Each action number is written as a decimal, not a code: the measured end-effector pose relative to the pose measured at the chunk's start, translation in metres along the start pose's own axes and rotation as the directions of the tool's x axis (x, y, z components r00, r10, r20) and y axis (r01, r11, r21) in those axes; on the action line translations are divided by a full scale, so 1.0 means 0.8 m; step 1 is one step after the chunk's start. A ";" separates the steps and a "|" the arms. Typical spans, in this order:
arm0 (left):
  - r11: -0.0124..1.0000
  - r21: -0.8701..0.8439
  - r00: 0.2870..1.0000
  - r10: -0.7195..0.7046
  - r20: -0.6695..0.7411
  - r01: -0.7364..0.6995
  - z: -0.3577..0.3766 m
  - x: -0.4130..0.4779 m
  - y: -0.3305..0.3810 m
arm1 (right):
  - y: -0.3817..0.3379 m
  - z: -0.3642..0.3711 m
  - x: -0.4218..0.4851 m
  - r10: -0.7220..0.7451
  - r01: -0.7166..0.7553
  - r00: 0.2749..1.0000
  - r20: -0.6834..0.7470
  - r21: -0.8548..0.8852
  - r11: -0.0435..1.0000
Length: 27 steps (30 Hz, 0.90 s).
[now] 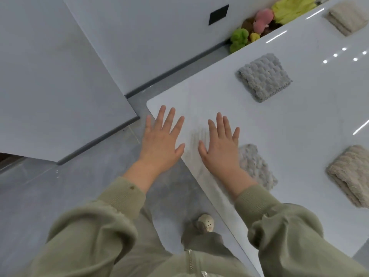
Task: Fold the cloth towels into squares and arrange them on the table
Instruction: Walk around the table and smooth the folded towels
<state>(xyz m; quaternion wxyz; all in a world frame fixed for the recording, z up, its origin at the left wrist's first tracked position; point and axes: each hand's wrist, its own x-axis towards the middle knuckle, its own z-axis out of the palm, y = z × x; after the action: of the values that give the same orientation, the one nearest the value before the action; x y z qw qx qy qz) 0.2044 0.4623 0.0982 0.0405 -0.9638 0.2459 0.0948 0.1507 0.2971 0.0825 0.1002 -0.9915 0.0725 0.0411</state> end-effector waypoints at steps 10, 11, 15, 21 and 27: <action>0.955 0.112 0.959 0.280 -0.038 -0.274 -0.038 0.107 -0.231 | -0.198 0.030 0.154 0.313 -0.308 0.948 -0.050 0.087 0.947; 0.947 0.117 0.951 0.306 -0.034 -0.300 -0.042 0.119 -0.249 | -0.210 0.030 0.165 0.342 -0.337 0.938 -0.049 0.090 0.937; 0.922 0.090 0.925 0.379 -0.012 -0.376 -0.054 0.176 -0.283 | -0.228 0.026 0.201 0.443 -0.434 0.893 -0.077 0.104 0.895; 0.837 0.129 0.841 0.540 -0.037 -0.532 -0.064 0.281 -0.264 | -0.192 0.019 0.263 0.583 -0.563 0.801 -0.140 0.156 0.812; 0.722 0.179 0.735 0.678 0.009 -0.668 -0.089 0.413 -0.208 | -0.123 0.009 0.344 0.729 -0.697 0.676 -0.110 0.225 0.681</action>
<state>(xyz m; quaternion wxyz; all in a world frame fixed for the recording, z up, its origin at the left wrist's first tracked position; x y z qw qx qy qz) 0.5807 0.4448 0.1062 0.0783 -0.8039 0.5870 0.0542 0.4363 0.3564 0.0678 0.1500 -0.8712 0.4668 -0.0240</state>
